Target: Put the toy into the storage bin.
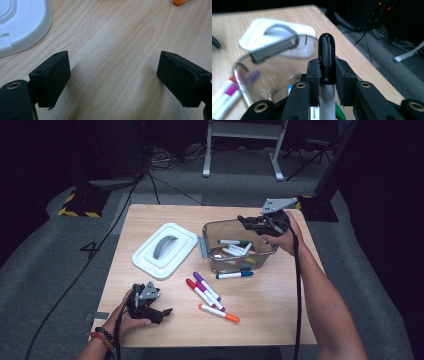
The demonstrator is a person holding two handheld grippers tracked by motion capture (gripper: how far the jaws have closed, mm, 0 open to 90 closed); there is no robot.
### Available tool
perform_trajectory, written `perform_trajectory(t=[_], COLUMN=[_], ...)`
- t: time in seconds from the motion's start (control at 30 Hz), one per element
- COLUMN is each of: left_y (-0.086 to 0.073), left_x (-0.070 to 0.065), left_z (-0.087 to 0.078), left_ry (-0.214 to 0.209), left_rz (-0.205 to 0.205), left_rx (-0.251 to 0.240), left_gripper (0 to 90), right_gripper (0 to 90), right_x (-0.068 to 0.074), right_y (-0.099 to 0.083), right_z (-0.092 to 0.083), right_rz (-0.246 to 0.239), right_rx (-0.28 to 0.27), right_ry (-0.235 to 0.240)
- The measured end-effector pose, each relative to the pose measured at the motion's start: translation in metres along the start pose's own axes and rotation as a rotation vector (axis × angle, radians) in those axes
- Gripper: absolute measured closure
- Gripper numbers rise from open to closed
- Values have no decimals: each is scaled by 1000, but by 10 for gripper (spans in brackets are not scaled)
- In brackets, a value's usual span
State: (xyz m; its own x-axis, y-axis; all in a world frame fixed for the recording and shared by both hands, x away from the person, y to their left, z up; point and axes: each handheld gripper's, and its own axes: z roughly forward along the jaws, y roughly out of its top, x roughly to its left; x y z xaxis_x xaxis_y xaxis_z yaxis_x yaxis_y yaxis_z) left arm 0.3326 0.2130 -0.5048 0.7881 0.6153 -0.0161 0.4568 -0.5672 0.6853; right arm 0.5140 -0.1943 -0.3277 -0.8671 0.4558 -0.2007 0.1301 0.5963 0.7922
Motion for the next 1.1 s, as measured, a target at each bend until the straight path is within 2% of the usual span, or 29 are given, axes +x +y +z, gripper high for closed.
perform_trajectory(t=[0.2,0.27,0.33,0.47,0.57,0.67,0.77,0.9,1.03,1.1], left_y=[0,0,0,0,0,0,0,0,0,0], left_x=[0,0,0,0,1,1,1,1,1,1], left_z=[0,0,0,0,0,0,0,0,0,0], left_ry=[-2,-3,-4,-5,-6,-7,-7,-7,-7,-7], left_rz=[1,3,3,4,6,6,6,6,6,6], left_rx=[0,1,0,1,1,1,1,1,1,1], left_gripper=[121,121,121,121,120,120,121,120,120,120], right_gripper=[745,745,745,744,744,743,742,716,645,589], right_x=[2,4,6,13,20,24,25,26,25,23], right_y=[-5,-8,-11,-15,-17,-18,-17,-17,-16,-15], right_z=[28,36,45,61,70,77,79,82,79,75], right_rz=[-54,-78,-114,-162,-196,-206,-211,-206,-188,-166], right_rx=[108,154,225,332,387,450,477,505,464,422], right_ry=[53,74,79,141,201,225,239,230,194,175])
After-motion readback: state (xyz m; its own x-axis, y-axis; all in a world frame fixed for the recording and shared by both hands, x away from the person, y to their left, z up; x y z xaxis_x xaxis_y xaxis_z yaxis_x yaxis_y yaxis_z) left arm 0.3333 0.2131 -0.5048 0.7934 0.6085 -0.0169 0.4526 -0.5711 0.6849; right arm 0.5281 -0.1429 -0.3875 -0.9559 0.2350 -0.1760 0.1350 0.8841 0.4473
